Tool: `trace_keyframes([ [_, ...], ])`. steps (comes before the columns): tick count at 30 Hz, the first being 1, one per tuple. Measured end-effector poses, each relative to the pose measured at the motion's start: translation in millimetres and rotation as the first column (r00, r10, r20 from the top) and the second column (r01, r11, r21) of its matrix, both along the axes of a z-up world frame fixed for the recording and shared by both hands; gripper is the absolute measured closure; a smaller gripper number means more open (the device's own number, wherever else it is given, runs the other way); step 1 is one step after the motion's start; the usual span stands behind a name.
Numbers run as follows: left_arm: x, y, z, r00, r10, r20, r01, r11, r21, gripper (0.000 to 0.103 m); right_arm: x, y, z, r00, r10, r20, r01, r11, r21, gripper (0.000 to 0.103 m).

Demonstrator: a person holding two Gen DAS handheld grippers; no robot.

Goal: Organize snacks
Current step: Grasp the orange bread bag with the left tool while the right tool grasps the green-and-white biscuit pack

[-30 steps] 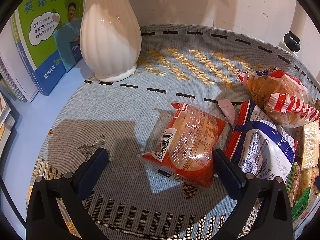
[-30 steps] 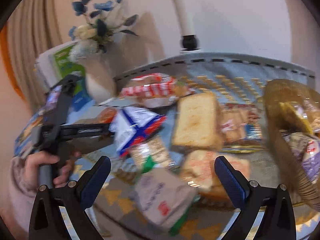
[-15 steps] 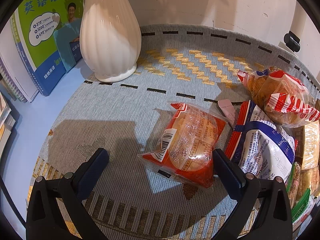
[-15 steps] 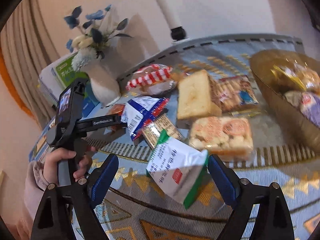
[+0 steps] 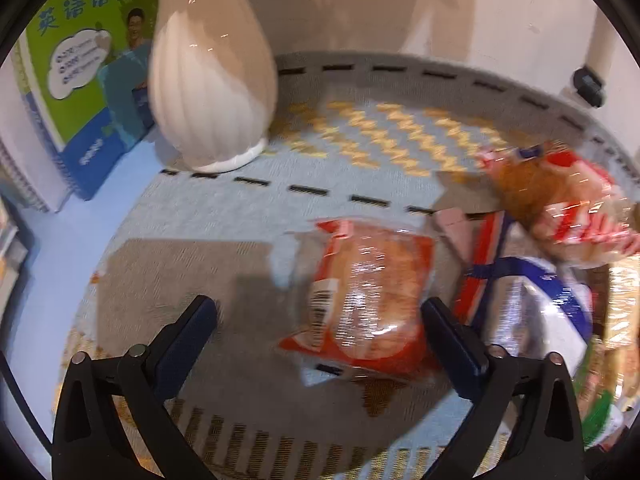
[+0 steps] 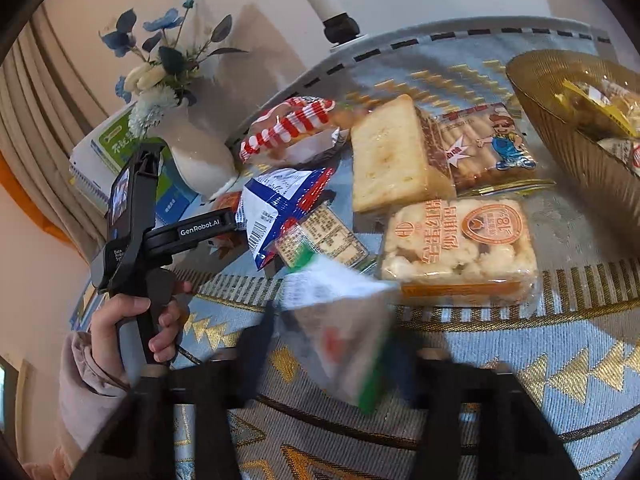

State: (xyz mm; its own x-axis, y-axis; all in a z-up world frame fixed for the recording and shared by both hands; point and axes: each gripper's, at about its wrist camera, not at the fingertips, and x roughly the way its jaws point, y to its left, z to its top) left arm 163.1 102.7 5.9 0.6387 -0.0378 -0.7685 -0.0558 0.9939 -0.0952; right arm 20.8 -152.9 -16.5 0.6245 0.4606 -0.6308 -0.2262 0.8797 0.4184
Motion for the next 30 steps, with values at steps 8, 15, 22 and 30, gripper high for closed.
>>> trace_keyframes([
  [8, -5, 16, 3, 0.998, -0.026, 0.064, 0.032, 0.995, -0.098, 0.059, -9, 0, 9, 0.996, 0.040, 0.077, -0.043, 0.998, 0.035, 0.084],
  [15, -14, 32, 1, 0.993, 0.045, 0.110, -0.030, 0.990, -0.140, 0.059, -20, -4, 16, 0.987, 0.061, 0.149, -0.072, 0.995, 0.064, 0.086],
  [22, -30, 23, 16, 0.977, 0.049, 0.206, -0.030, 0.995, -0.096, 0.059, -32, -1, 29, 0.967, 0.077, 0.241, -0.097, 0.993, 0.074, 0.086],
  [30, -50, -2, 39, 0.964, 0.071, 0.255, -0.051, 0.995, -0.086, 0.059, -41, -19, 48, 0.953, 0.029, 0.302, -0.071, 0.989, 0.128, 0.086],
])
